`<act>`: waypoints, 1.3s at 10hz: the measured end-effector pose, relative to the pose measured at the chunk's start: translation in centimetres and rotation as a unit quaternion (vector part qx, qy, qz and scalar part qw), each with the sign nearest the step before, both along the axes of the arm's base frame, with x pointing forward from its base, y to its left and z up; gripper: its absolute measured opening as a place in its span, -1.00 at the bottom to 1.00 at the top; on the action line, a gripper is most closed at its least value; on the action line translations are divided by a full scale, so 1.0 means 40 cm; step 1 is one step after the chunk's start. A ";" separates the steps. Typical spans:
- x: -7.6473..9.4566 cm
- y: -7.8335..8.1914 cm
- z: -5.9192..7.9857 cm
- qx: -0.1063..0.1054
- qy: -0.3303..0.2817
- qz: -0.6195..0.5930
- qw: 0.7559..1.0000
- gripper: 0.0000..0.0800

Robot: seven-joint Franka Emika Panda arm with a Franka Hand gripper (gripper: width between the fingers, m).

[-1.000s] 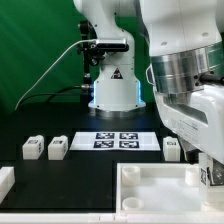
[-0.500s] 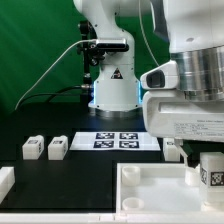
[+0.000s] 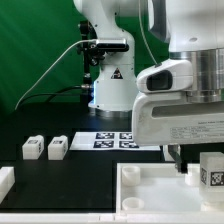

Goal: Assemble one leg

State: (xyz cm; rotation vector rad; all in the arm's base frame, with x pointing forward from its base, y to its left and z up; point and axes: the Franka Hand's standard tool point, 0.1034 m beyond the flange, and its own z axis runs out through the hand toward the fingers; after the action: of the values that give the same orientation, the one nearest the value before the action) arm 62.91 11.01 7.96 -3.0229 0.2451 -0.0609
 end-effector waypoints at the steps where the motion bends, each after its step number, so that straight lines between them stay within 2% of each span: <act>1: 0.000 0.000 0.000 0.000 0.000 0.001 1.000 -0.03; 2: 0.000 0.000 0.000 0.001 0.002 -0.023 1.000 -0.26; 4: 0.002 0.001 0.001 0.008 0.011 -0.107 0.994 -0.26; 5: 0.022 -0.005 0.004 0.024 0.024 -0.194 0.980 -0.26; 7: 0.029 -0.013 -0.007 0.024 0.076 -0.381 0.921 -0.26; 10: 0.023 -0.006 -0.008 0.018 0.114 -0.635 0.764 -0.26; 11: 0.022 0.000 -0.006 0.018 0.116 -0.667 0.736 -0.26; 13: 0.021 0.001 -0.007 0.017 0.117 -0.666 0.737 -0.26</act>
Offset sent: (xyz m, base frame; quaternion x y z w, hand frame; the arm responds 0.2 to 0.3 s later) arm 0.0000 0.0000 0.0000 0.0000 0.0000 0.1790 0.9838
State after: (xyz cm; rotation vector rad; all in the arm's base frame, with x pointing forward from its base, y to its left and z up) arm 63.77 11.06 7.66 -2.0931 2.2400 0.2053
